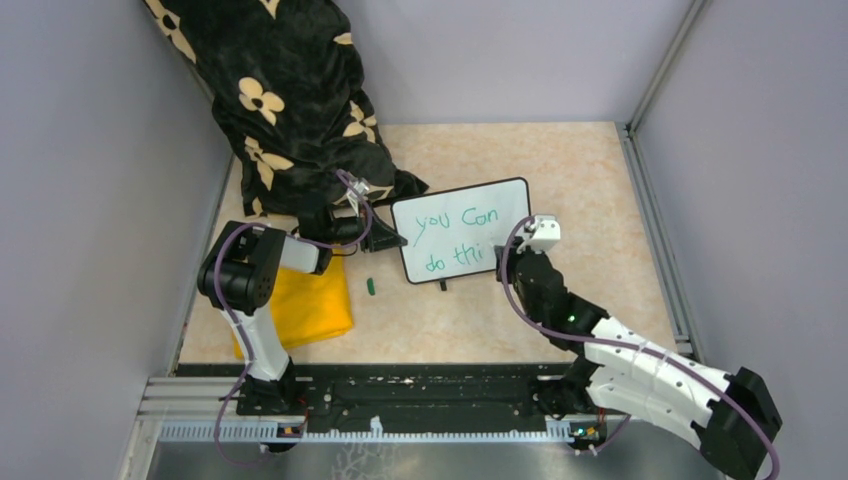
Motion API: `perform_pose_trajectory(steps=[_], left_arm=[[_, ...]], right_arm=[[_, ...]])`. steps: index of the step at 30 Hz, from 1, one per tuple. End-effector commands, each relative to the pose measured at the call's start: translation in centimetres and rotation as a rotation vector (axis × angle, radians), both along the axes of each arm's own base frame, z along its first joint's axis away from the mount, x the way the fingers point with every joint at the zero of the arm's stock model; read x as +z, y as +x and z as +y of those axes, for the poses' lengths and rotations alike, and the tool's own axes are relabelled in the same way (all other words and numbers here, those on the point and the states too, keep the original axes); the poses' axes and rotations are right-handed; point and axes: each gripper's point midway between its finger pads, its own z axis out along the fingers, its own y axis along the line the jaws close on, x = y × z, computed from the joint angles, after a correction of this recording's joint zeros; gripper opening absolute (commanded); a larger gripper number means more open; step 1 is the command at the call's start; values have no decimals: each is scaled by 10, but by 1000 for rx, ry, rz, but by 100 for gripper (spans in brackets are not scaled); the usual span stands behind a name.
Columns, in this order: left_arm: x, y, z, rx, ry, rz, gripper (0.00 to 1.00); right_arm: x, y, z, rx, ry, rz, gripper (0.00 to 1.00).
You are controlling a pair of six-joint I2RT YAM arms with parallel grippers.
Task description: Write a sentence on the whiteboard
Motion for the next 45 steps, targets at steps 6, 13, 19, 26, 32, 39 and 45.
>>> perform_pose_trajectory(steps=[6, 13, 19, 26, 32, 39, 45], left_arm=[[-5, -9, -6, -9, 21, 72, 29], [6, -11, -6, -12, -3, 52, 35], [9, -11, -6, -12, -11, 45, 36], [8, -11, -7, -13, -12, 49, 36], [7, -10, -7, -10, -12, 52, 35], [7, -11, -7, -14, -12, 51, 34], [7, -11, -7, -15, -12, 53, 34]], right_arm=[[21, -1, -3, -2, 50, -44, 0], [17, -1, -2, 9, 37, -34, 0], [13, 0, -1, 4, 28, -28, 0], [10, 5, 1, -15, 25, -18, 0], [9, 8, 1, -29, 23, -21, 0], [9, 11, -1, -47, 20, -25, 0], [7, 14, 0, -55, 12, -24, 0]])
